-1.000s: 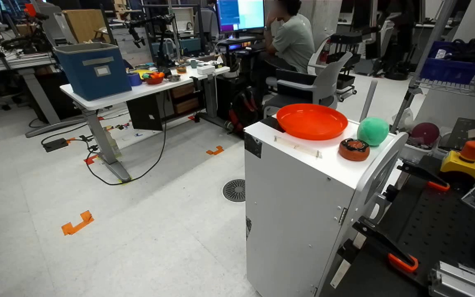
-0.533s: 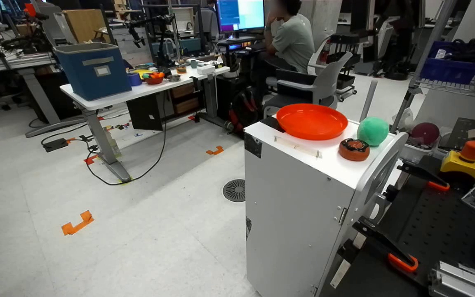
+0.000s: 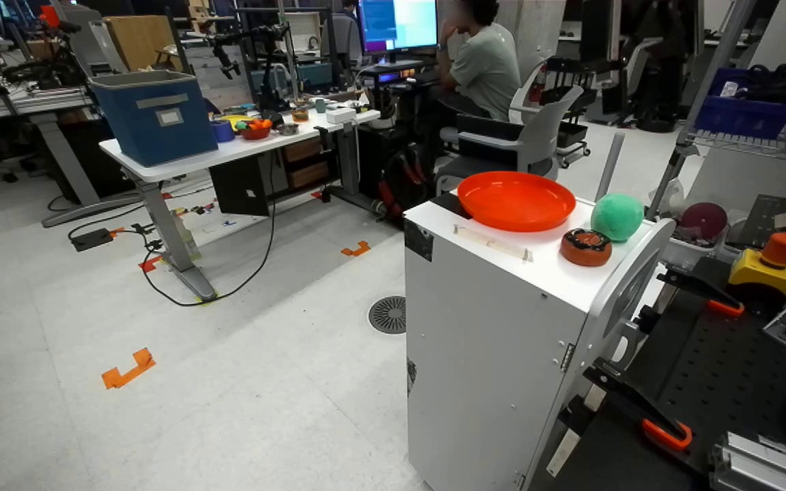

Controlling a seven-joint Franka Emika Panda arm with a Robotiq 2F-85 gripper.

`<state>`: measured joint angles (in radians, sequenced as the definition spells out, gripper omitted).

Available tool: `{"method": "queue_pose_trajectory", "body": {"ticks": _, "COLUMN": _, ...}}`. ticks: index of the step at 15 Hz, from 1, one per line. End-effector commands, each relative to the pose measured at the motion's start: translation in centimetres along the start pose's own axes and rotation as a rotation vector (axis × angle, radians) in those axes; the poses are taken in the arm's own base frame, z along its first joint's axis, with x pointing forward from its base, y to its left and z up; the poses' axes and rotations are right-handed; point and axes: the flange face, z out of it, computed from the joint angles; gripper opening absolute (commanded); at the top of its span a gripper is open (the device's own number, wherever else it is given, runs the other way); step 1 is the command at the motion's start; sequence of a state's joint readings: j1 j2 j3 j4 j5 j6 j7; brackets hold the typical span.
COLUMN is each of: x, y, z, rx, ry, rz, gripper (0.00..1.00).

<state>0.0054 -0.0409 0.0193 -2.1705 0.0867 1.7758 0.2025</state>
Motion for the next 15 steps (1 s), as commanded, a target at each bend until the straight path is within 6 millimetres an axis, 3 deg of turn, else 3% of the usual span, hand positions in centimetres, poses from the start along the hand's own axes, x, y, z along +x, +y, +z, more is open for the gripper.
{"method": "queue_pose_trajectory", "body": {"ticks": 1, "x": -0.7, "y": 1.9, "z": 0.0, "rx": -0.047, "ry": -0.025, "rz": 0.013, "gripper": 1.00}}
{"method": "queue_pose_trajectory", "body": {"ticks": 8, "x": -0.8, "y": 6.1, "z": 0.7, "rx": -0.065, "ry": -0.041, "rz": 0.079, "gripper": 1.00}}
{"method": "queue_pose_trajectory", "body": {"ticks": 15, "x": -0.4, "y": 5.9, "z": 1.1, "rx": -0.031, "ry": -0.037, "rz": 0.086, "gripper": 1.00}}
